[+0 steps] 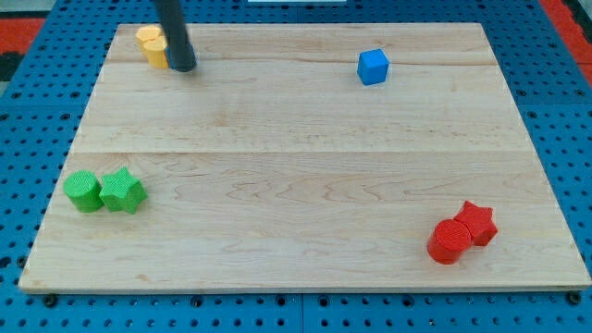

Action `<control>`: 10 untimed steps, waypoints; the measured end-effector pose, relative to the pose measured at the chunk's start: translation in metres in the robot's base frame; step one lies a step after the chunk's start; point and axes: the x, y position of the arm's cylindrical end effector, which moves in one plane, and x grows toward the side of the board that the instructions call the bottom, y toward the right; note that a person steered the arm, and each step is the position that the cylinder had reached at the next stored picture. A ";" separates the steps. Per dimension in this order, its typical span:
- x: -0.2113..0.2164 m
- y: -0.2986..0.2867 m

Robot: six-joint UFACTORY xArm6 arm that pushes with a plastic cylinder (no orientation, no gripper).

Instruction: Push the blue cube to the top right side of the blue triangle

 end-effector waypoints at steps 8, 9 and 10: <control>-0.054 0.091; -0.078 0.064; -0.061 0.006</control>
